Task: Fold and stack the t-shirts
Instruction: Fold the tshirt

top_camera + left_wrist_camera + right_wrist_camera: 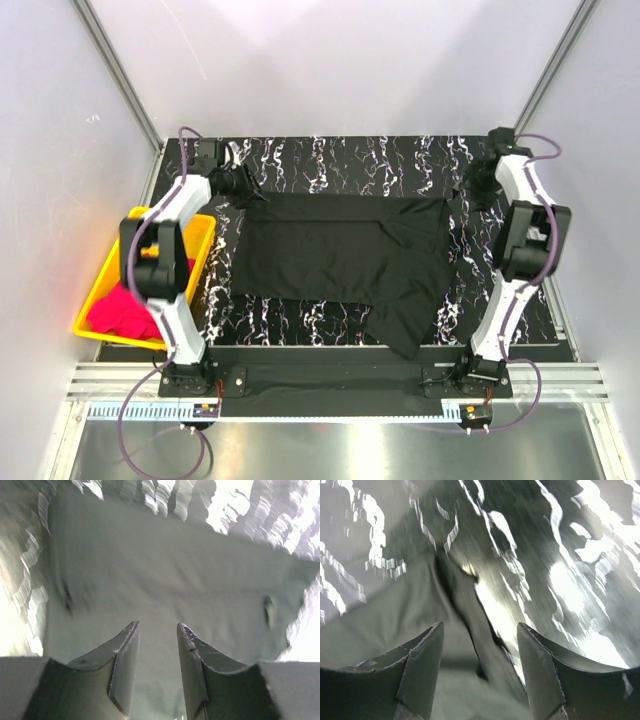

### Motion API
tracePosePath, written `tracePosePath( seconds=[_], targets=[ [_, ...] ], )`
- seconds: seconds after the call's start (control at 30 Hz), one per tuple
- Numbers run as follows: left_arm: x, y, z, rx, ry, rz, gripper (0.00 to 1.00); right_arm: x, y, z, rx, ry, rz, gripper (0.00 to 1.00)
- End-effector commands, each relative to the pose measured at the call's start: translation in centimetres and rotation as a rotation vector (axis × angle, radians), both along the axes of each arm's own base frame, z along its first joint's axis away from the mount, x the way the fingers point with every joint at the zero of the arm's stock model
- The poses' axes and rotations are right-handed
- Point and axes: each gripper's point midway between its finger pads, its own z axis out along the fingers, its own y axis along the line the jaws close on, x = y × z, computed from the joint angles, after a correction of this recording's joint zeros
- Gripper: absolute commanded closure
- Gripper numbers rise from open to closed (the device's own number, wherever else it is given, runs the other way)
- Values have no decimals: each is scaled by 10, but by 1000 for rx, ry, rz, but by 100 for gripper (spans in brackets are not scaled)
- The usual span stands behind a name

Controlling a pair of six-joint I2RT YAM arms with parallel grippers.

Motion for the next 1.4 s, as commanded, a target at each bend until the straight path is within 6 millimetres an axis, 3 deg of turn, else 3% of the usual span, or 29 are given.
tracePosePath(
  seconds=[0.0, 0.03, 0.07, 0.1, 0.13, 0.17, 0.23, 0.27, 0.43, 0.73, 1.03, 1.37],
  targets=[
    [-53, -19, 60, 14, -155, -101, 60, -35, 10, 62, -107, -62, 61, 32],
    [-68, -21, 61, 17, -162, -123, 60, -41, 26, 65, -107, -65, 110, 32],
    [-92, -22, 44, 23, -120, -144, 60, -46, 56, 76, -114, -94, 194, 33],
    [-111, -27, 62, 19, -180, -183, 59, -57, 75, 68, -155, -67, 266, 36],
    [-124, -28, 60, 15, -181, -203, 59, -66, 108, 66, -172, -66, 363, 38],
    [-148, -30, 44, 2, -144, -230, 59, -75, 125, 59, -194, -72, 439, 41],
    [-173, -26, 48, 9, -172, -254, 59, -83, 143, 51, -263, -69, 516, 49],
    [-187, -22, 35, 21, -144, -258, 59, -89, 161, 44, -291, -65, 571, 50],
    [-216, -18, 28, 24, -134, -283, 58, -97, 167, 6, -339, 20, 607, 57],
    [-205, -19, 27, 40, -91, -303, 58, -76, 168, -34, -403, 91, 660, 56],
    [-194, -19, 25, 49, -67, -313, 58, -57, 159, -42, -493, 93, 627, 61],
    [-196, -18, 19, 53, -44, -309, 59, -28, 149, -24, -575, 36, 581, 61]
  ],
)
